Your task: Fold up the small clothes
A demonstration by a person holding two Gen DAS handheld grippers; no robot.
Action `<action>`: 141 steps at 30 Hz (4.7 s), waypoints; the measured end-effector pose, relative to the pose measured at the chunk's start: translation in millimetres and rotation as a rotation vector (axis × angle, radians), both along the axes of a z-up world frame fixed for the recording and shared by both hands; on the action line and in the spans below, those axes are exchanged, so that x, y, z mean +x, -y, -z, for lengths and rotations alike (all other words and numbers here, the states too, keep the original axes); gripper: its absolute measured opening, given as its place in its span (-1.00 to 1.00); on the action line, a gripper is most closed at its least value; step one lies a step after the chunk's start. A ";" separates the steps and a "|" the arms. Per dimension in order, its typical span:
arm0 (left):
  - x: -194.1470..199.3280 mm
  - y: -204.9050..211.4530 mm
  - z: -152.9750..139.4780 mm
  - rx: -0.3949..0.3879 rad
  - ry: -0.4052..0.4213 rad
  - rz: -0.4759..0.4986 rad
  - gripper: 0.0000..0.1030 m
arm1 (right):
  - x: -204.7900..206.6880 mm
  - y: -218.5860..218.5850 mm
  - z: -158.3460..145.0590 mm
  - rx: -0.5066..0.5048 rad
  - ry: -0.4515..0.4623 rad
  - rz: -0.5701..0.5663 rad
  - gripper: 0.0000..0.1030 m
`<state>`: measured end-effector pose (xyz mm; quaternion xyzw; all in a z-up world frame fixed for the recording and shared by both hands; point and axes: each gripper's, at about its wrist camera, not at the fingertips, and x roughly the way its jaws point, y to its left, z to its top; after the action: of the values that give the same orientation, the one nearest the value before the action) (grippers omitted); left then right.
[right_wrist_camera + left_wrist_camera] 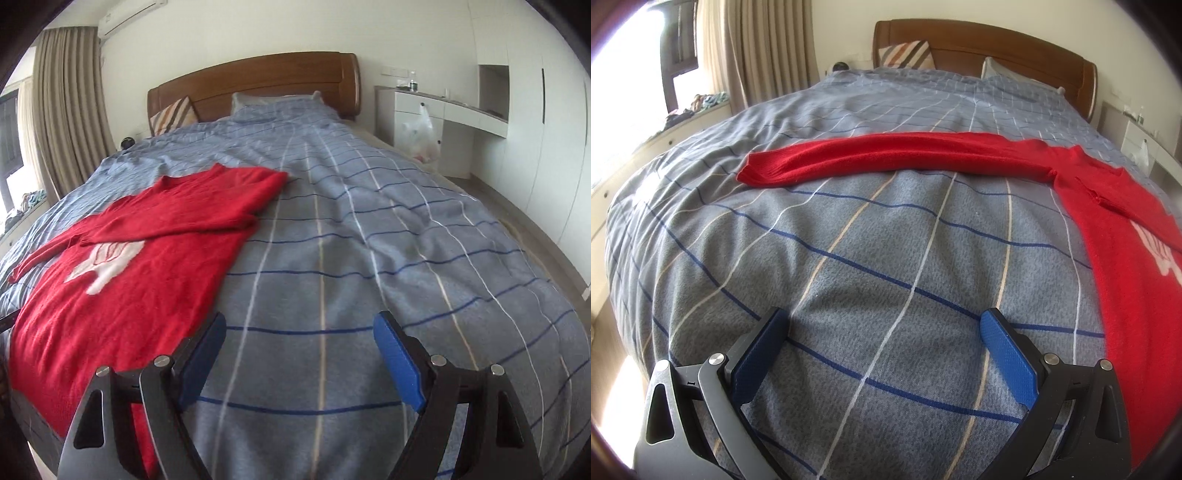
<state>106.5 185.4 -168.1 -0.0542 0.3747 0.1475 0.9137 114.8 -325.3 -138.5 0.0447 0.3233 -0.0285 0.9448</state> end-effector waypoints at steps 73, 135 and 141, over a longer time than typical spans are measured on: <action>-3.1 -39.5 -39.8 -0.203 -0.003 0.027 0.99 | 6.2 16.0 33.9 0.013 -0.060 0.046 0.91; 88.4 103.1 -89.5 0.037 -0.003 0.369 0.86 | 9.7 16.1 33.6 -0.012 -0.068 0.046 0.96; 76.1 31.9 -46.8 0.021 0.015 0.122 0.86 | 9.6 15.0 34.7 -0.016 -0.064 0.045 0.96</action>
<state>182.6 153.6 -121.3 -0.0229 0.3687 0.0948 0.9244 124.4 -340.3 -173.1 0.0433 0.3518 -0.0540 0.9335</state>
